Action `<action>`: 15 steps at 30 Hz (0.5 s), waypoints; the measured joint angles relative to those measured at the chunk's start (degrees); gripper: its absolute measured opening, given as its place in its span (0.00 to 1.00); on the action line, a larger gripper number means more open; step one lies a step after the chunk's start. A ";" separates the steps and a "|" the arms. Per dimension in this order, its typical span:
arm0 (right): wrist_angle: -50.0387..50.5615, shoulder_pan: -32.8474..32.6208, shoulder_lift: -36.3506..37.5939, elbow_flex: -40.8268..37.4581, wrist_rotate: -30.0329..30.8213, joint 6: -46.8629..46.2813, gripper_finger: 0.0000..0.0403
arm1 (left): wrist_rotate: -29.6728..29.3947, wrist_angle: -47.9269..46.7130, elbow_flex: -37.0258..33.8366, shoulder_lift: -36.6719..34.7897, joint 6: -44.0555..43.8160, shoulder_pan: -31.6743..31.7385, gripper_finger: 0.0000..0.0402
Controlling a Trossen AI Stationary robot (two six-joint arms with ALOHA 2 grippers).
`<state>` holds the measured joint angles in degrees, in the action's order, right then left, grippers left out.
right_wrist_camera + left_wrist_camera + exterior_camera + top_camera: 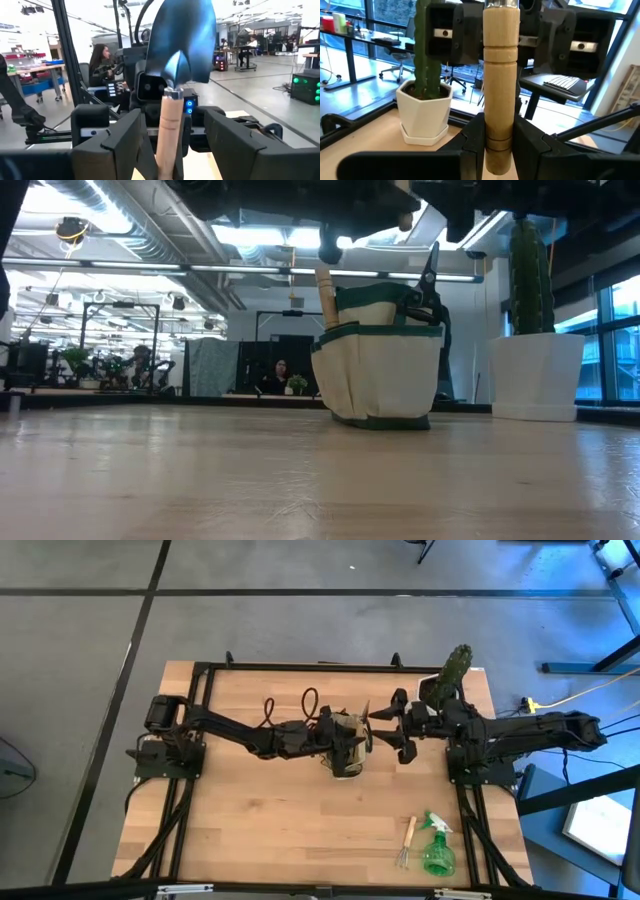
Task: Pick & Place Garden tools in Gardening bag
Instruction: Put the brown trowel into the green gardening bag
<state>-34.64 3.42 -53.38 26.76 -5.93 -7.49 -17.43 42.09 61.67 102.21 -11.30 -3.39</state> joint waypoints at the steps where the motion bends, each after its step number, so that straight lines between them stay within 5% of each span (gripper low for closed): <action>1: -0.62 0.00 -0.39 0.00 -0.01 -0.06 0.55 | 0.06 -0.08 0.00 0.00 0.03 0.01 0.16; 15: -4.56 0.03 -4.16 0.00 1.44 -2.20 0.55 | -0.52 -0.12 0.00 0.00 2.37 -0.45 0.16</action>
<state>-39.20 3.45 -57.54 26.76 -4.49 -9.69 -17.95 41.97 61.67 102.21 -8.92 -3.84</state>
